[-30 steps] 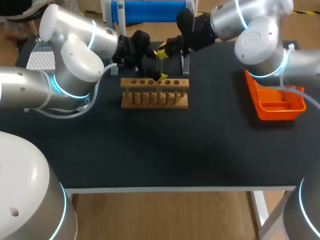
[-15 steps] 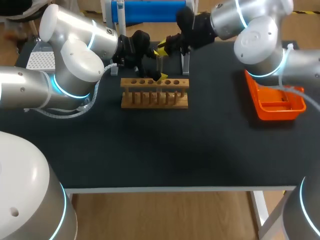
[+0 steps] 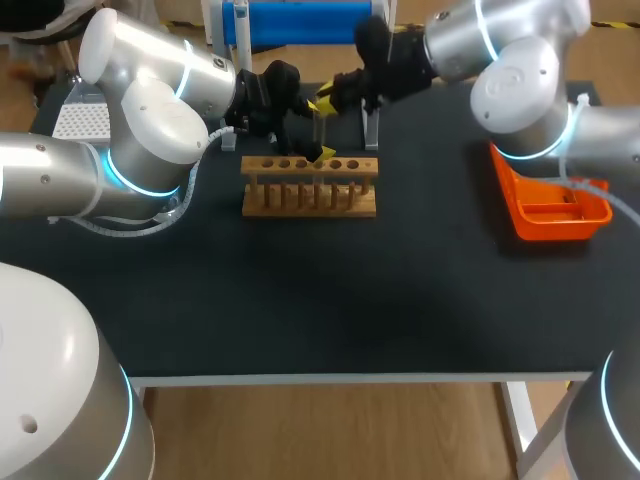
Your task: Invert the test tube, pick up the pipette, mount the tip to pipette, aspirate from beaker and dispense into the tube, eject the tip, return the pipette, and cap with the stopper.
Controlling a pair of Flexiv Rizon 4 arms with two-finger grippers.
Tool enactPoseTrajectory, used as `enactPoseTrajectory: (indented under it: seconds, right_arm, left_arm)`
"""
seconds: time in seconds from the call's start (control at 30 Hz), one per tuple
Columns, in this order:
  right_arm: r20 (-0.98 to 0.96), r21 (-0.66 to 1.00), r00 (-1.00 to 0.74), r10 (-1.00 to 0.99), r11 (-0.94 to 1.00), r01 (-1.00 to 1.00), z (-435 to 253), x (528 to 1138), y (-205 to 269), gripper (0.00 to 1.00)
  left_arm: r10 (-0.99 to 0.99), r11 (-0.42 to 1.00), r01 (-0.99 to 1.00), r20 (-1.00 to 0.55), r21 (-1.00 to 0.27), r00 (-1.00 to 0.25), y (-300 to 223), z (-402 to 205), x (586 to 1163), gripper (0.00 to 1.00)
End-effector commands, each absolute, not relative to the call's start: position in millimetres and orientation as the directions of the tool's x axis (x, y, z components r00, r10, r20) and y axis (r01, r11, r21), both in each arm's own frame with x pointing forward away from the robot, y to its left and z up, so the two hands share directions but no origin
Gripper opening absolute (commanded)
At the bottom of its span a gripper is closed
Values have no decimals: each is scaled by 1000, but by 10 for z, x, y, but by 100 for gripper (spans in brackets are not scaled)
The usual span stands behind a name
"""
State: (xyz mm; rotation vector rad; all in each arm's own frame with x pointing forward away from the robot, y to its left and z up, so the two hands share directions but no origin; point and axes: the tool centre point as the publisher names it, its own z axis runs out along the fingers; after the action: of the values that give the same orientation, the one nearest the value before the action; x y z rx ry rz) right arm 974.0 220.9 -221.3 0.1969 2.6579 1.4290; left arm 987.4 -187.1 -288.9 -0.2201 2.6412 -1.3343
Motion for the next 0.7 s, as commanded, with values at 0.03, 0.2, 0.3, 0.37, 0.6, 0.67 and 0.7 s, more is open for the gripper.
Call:
enactPoseTrajectory:
  seconds: [0.03, 0.2, 0.3, 0.37, 0.6, 0.67, 0.7]
  right_arm:
    - [-42, 829, -984, 174, 556, 63, -2269, 9745, 2214, 0]
    - [-49, 822, -985, 167, 566, 55, -2310, 9732, 2220, 0]
    - [-51, 821, -985, 167, 568, 54, -2320, 9730, 2219, 0]
    - [-51, 822, -984, 169, 567, 55, -2324, 9732, 2215, 0]
    - [-56, 843, -982, 182, 536, 51, -2208, 9763, 2184, 0]
    - [-58, 847, -981, 183, 529, 48, -2182, 9762, 2179, 0]
    - [-61, 850, -981, 183, 524, 45, -2165, 9760, 2178, 0]
  left_arm:
    - [-208, 589, -54, -87, -806, -974, -1868, -2884, 9876, 100]
    - [-208, 589, -54, -87, -806, -974, -1868, -2884, 9876, 100]
    - [-208, 589, -54, -87, -806, -974, -1868, -2884, 9876, 100]
    - [-208, 589, -54, -87, -806, -974, -1868, -2884, 9876, 100]
    - [-208, 589, -54, -87, -806, -974, -1868, -2884, 9876, 100]
    - [-208, 589, -54, -87, -806, -974, -1868, -2884, 9876, 100]
    - [-208, 589, -54, -87, -806, -974, -1868, -2884, 9876, 100]
